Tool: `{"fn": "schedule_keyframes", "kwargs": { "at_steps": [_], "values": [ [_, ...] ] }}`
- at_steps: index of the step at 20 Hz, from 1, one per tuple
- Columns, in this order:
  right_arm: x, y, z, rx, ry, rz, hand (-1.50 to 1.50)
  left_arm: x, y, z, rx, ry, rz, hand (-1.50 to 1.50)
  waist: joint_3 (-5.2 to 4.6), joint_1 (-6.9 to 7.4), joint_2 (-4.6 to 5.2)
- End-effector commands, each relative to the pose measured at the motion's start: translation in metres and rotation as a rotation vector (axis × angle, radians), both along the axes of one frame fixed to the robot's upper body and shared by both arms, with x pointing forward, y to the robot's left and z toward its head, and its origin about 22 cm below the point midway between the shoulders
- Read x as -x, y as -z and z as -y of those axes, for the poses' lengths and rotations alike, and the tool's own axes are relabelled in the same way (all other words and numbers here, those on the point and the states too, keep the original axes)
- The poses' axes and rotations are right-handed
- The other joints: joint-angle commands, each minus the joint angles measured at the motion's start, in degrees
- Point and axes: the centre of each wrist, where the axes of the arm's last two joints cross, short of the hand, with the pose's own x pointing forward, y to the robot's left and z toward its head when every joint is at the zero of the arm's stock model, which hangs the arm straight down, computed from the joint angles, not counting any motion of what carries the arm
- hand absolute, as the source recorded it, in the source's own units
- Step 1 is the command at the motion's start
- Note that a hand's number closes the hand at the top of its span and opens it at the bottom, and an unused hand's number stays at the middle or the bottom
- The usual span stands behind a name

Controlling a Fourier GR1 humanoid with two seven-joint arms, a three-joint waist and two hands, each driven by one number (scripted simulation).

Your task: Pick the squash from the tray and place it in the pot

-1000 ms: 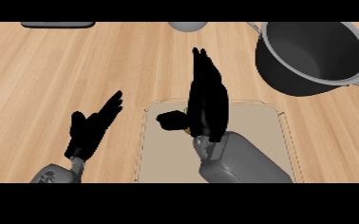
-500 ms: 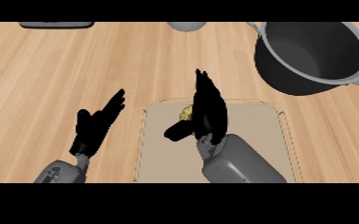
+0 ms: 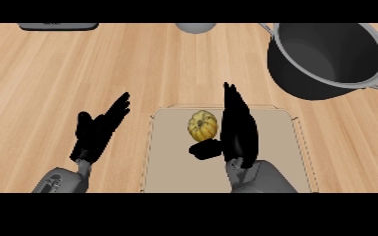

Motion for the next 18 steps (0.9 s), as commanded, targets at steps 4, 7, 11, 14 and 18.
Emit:
{"fn": "schedule_keyframes", "kwargs": {
  "at_steps": [4,7,11,14,18],
  "values": [
    [0.017,0.006,0.016,-0.182,0.015,0.017,-1.5,-0.011,-0.008,0.003,-0.001,-0.013,-0.002,0.0,0.02,-0.18,0.07],
    [0.012,0.018,0.012,-0.239,0.018,0.041,-1.5,0.012,0.014,-0.004,-0.017,0.014,-0.003,0.0,0.02,0.3,0.11],
    [0.019,0.046,0.019,-0.344,0.05,0.058,-1.5,0.019,0.017,0.007,-0.008,0.017,0.009,0.0,0.04,0.43,0.13],
    [0.022,0.067,0.025,-0.36,0.06,0.045,-1.5,0.007,0.006,0.006,-0.005,0.009,0.005,0.0,0.03,0.26,0.13],
    [-0.003,0.063,0.018,-0.428,0.077,0.042,-1.5,-0.014,-0.006,-0.011,0.002,0.003,0.009,0.0,0.03,0.47,0.21]
  ]
}}
